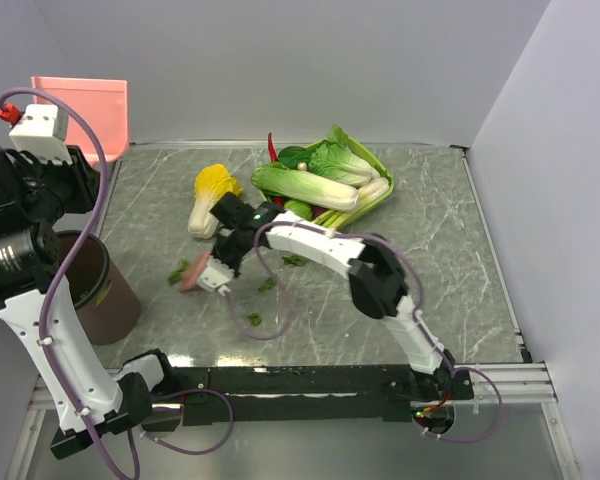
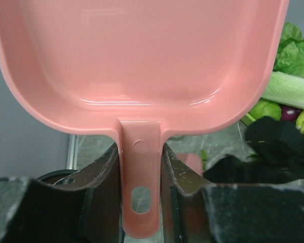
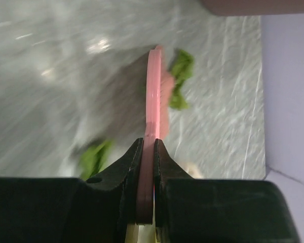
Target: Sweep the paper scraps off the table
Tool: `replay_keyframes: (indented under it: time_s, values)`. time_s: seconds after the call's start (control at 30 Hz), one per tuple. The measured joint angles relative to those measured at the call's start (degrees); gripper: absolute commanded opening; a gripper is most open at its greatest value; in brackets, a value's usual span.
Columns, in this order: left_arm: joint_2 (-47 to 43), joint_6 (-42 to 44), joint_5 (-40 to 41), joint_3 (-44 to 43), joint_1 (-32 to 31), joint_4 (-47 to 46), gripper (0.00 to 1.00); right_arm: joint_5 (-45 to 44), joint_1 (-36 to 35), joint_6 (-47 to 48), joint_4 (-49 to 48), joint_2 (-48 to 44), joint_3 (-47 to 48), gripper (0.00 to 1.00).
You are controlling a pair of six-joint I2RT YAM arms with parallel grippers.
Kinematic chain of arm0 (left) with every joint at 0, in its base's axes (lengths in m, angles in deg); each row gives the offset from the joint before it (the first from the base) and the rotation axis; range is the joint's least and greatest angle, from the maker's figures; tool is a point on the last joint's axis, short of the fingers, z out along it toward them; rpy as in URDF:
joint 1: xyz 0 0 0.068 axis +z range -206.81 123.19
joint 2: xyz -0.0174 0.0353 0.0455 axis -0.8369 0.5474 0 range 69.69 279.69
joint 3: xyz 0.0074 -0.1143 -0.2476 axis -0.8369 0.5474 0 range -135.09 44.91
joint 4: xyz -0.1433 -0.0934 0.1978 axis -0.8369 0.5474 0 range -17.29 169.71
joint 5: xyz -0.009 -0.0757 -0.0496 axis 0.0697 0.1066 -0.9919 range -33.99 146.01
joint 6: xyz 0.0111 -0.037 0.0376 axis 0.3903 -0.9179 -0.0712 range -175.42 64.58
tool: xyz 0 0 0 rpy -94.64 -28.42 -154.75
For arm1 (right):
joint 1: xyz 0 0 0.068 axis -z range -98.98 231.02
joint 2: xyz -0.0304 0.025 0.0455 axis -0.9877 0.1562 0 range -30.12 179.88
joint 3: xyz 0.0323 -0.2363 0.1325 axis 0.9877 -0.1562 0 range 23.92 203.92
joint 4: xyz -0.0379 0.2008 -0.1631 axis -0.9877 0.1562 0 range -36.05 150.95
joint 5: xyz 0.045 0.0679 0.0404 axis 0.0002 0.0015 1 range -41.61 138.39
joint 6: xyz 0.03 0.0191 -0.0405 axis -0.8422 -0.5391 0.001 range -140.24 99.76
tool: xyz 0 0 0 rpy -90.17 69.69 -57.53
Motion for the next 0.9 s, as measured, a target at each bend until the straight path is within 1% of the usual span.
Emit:
replay_keyframes:
  time_s: [0.07,0.13,0.3,0.37,0.43,0.53,0.63,0.73,0.83,0.9]
  values:
    - [0.31,0.59,-1.38,1.14,-0.02,-0.02,0.01,-2.54,0.55,1.7,4.98,-6.16,-5.05,0.0]
    - [1.2,1.77,-3.52,1.9,-0.02,0.44,0.01,-4.87,1.03,2.29,10.03,-13.88,-12.35,0.0]
    - [3.04,7.69,-6.97,5.31,-0.7,2.8,0.01,-8.24,2.49,0.07,18.1,-31.54,-30.67,0.0]
    - [3.45,11.28,-7.13,7.28,-2.32,4.74,0.01,-8.79,3.26,-2.21,20.04,-37.33,-36.35,0.0]
    - [3.91,14.95,-6.56,9.46,-5.44,6.71,0.01,-8.92,4.42,-5.22,21.31,-41.38,-39.08,0.0]
    - [4.37,21.16,-4.5,13.51,-10.97,9.62,0.01,-8.87,8.2,-10.51,21.05,-46.27,-40.09,0.0]
    - [3.41,27.45,-1.55,20.94,-14.67,10.97,0.01,-8.81,12.22,-17.81,18.34,-52.09,-40.85,0.0]
    - [-0.09,34.69,1.86,32.24,-17.9,12.15,0.01,-9.22,15.08,-29.35,12.74,-59.76,-43.91,0.0]
    - [-3.41,39.43,3.89,39.34,-21.97,13.57,0.01,-11.08,15.74,-40.5,7.19,-64.87,-47.84,0.0]
    - [-5.09,41.44,4.76,42.75,-24.55,13.79,0.01,-12.79,15.8,-48.43,4.44,-66.25,-49.77,0.0]
